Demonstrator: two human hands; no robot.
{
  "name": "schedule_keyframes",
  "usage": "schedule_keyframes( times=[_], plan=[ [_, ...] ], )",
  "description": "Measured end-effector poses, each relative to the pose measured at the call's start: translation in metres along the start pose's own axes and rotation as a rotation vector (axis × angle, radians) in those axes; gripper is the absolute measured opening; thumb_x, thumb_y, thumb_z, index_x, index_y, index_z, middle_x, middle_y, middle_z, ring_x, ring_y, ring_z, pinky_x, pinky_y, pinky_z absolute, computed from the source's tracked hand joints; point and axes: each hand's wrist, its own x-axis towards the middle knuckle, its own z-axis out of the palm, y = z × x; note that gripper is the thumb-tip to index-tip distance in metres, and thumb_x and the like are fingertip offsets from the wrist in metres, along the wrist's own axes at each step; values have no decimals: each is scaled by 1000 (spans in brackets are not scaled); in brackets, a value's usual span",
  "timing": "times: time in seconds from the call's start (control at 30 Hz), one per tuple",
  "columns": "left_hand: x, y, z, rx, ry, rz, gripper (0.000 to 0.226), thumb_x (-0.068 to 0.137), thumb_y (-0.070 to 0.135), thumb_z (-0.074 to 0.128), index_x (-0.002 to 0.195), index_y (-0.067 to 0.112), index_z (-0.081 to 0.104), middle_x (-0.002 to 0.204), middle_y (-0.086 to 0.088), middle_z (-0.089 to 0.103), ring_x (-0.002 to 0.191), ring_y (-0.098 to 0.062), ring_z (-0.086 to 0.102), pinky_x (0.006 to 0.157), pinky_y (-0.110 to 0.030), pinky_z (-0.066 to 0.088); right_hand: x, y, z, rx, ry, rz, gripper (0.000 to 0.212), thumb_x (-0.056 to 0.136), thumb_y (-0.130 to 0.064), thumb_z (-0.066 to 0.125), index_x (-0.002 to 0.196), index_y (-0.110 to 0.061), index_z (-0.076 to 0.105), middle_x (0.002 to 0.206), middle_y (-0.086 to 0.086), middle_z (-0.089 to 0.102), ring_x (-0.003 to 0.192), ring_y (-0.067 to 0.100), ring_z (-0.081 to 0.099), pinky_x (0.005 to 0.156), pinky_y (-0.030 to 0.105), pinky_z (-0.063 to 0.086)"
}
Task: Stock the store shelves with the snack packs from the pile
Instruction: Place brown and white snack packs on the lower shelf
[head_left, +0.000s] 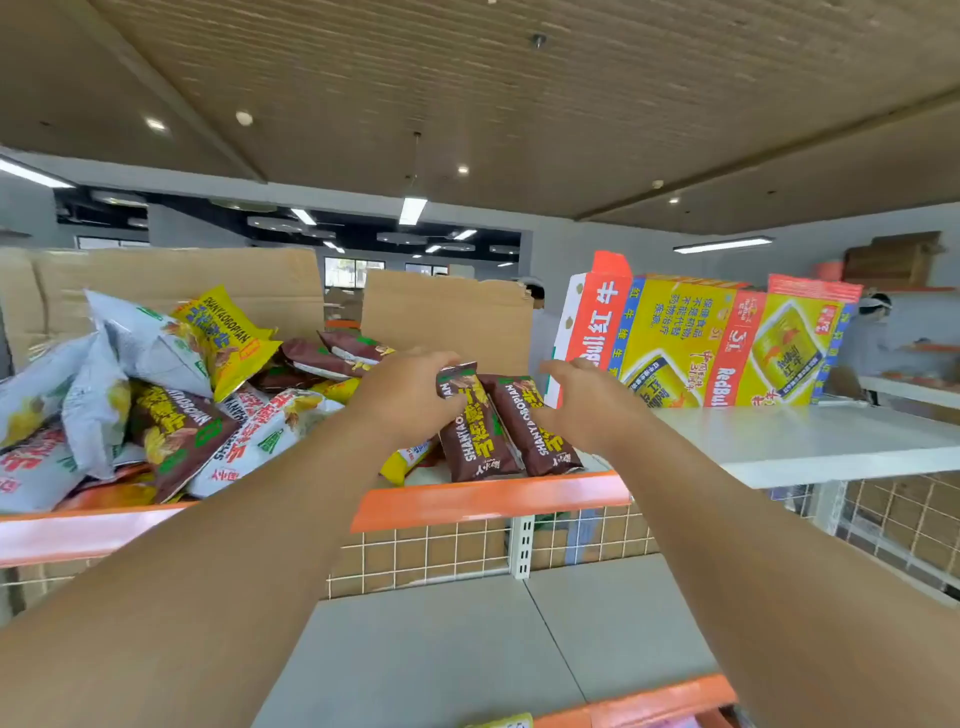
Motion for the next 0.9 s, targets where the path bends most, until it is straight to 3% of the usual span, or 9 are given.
schedule_keyframes(
  times=[0.1,0.23,0.3,0.47,0.57,0.67,0.8,0.9],
  plan=[
    [12,-4,11,180,-22,131,53,90,34,61,142,31,54,144,1,52,134,-26,42,107,-41,40,15,-2,15,-7,-52,27,65,91,-43,63,150,-28,39,136,7,49,123,31,53,90,38,45],
    [22,-3,27,260,-5,276,48,85,18,55,130,32,63,139,6,54,129,-25,41,100,-45,41,31,-3,42,12,-93,62,69,87,-46,66,150,-32,40,136,9,53,122,31,55,93,37,47],
    [26,-3,31,299,-102,318,53,85,12,52,130,37,62,139,11,54,129,-23,43,98,-44,40,37,-3,57,26,-122,66,73,84,-47,68,148,-32,38,130,11,60,117,33,58,93,39,50],
    [33,-10,35,617,-411,345,78,87,10,47,149,55,31,159,13,26,135,-26,31,95,-44,39,53,8,89,157,-121,56,66,83,-42,67,142,-26,41,116,15,65,106,36,63,88,46,53],
    [36,-12,32,673,-485,289,86,82,20,57,150,57,21,158,14,24,124,-25,34,94,-40,44,60,19,98,211,-81,-5,63,82,-44,69,137,-29,44,113,14,65,104,35,62,87,48,53],
    [43,-8,30,676,-443,281,82,69,40,65,145,50,36,136,14,44,105,-21,37,84,-37,46,72,32,94,319,-84,-78,56,81,-35,73,133,-37,51,107,2,68,83,24,67,66,36,57],
    [54,-6,36,666,-334,246,78,54,70,53,126,40,55,111,14,53,102,-18,38,85,-40,44,86,54,80,376,-63,-188,65,84,-22,70,140,-46,47,96,-11,60,52,3,54,42,14,39],
    [60,1,50,609,-287,204,75,53,80,48,113,36,61,106,17,57,102,-17,43,87,-42,44,96,77,75,453,-60,-184,68,85,-18,67,142,-49,44,96,-9,56,40,8,54,37,20,44]
  ],
)
